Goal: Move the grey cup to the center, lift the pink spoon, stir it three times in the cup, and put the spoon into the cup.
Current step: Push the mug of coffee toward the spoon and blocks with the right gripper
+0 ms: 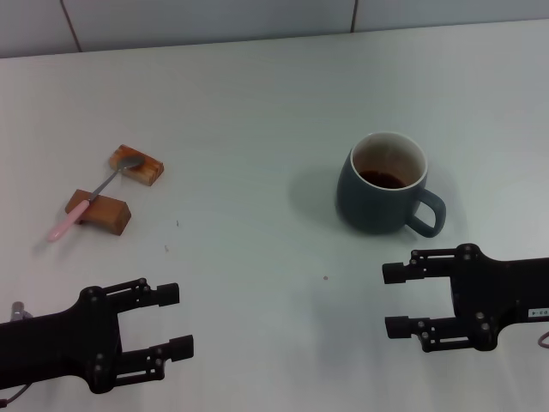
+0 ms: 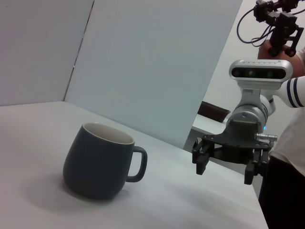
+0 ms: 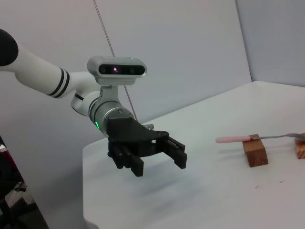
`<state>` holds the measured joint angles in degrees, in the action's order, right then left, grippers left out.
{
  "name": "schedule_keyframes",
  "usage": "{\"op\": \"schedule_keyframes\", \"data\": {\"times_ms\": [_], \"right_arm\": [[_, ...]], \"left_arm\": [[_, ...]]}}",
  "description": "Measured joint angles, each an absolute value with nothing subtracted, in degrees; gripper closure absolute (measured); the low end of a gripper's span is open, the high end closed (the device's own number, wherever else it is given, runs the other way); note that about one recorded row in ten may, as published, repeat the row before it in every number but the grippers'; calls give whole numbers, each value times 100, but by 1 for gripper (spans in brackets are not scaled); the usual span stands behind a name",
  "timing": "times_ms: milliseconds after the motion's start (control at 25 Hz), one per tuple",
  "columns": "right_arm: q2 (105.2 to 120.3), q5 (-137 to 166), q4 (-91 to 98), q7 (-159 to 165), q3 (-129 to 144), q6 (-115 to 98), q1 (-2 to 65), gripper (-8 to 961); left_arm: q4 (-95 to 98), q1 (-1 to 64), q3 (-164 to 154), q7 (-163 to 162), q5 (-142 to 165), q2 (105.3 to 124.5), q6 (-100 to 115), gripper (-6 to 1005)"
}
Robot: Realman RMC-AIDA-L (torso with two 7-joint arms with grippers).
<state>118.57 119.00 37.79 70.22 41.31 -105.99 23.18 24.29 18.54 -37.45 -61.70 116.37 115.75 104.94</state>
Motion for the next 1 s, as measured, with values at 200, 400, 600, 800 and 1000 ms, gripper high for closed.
{"op": "schedule_keyframes", "data": {"times_ms": [200, 400, 600, 800, 1000], "right_arm": [[11856, 11900, 3779, 7022, 4137, -10600, 2312, 260], [11859, 11897, 3779, 7022, 4133, -10600, 2311, 260], [11863, 11878, 3779, 7067, 4130, -10596, 2311, 260], [11852, 11874, 3792, 7275, 4124, -10554, 2327, 259], [11844, 11862, 3907, 7325, 4053, -10563, 2291, 306]], "left_arm": [[2426, 1854, -3744, -6170, 11637, 11575, 10494, 261], [2424, 1854, -3744, -6170, 11637, 11575, 10494, 261], [2425, 1855, -3744, -6170, 11637, 11575, 10494, 261], [2430, 1854, -3744, -6170, 11637, 11575, 10494, 260], [2433, 1855, -3744, -6170, 11637, 11575, 10493, 260]]}}
